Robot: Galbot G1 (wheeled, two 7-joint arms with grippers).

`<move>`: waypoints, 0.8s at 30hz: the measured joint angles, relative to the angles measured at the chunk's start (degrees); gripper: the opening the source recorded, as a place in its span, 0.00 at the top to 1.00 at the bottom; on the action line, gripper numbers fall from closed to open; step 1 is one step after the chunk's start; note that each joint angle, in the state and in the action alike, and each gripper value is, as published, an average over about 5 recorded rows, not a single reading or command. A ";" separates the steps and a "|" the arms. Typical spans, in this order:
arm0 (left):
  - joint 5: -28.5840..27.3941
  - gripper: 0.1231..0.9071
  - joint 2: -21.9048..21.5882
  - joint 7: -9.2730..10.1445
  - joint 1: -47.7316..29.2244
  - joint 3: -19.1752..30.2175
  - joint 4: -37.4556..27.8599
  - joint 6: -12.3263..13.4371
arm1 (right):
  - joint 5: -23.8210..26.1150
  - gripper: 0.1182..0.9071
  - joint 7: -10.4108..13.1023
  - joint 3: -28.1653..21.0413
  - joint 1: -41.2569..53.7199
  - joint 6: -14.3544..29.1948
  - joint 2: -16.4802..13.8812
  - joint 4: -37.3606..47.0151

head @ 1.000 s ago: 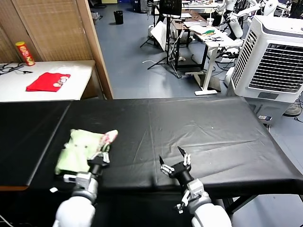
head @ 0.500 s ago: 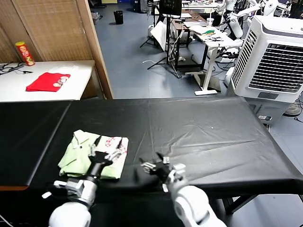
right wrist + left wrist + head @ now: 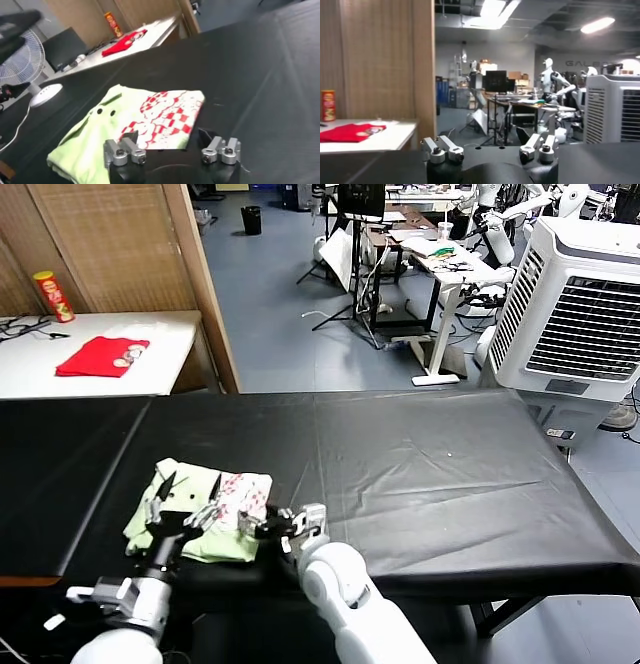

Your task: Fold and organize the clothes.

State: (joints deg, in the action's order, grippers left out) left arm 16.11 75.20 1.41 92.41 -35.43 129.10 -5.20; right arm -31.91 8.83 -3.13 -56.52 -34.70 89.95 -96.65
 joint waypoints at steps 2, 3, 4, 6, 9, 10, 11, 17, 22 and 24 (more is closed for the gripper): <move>0.21 0.14 0.03 0.21 0.33 -0.49 0.15 0.02 | 1.03 0.60 -0.86 0.02 0.16 0.47 0.03 0.56; 0.30 0.14 0.06 0.36 0.45 -0.68 0.20 0.02 | 2.01 0.67 -1.64 0.05 0.21 0.97 -0.04 0.85; 0.39 0.14 0.09 0.52 0.57 -0.83 0.24 0.02 | 3.28 0.73 -2.61 0.11 0.27 1.61 -0.19 1.12; 0.66 0.14 0.14 0.89 0.88 -1.08 0.27 0.01 | 6.62 0.86 -5.07 0.25 0.46 3.23 -0.75 1.46; 1.34 0.14 0.12 1.38 1.52 -1.57 0.24 -0.05 | 12.77 0.96 -8.98 0.74 1.06 5.74 -2.56 1.39; 1.56 0.14 0.08 1.47 1.72 -1.77 0.17 -0.06 | 14.95 0.98 -10.19 0.97 1.31 6.62 -3.49 1.32; 1.70 0.14 0.00 1.51 1.94 -1.95 0.06 -0.01 | 17.30 0.98 -11.43 1.28 1.56 7.67 -4.61 1.29; 1.82 0.14 -0.80 1.55 3.62 -2.87 -1.56 2.04 | 32.65 0.99 -18.36 4.02 2.18 16.39 -13.84 1.30; 1.72 0.14 -0.90 1.53 5.62 -2.85 -3.91 7.01 | 42.40 0.79 -18.81 7.29 0.11 24.27 -21.41 -0.56; 1.11 0.14 -0.87 1.48 6.42 -2.60 -4.96 8.64 | 44.79 0.66 -17.77 8.78 -1.61 27.00 -23.59 -2.03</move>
State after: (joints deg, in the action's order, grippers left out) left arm 17.22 74.33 2.89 98.83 -38.03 124.14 3.44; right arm 12.87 -8.94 5.64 -58.13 -7.70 66.36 -98.68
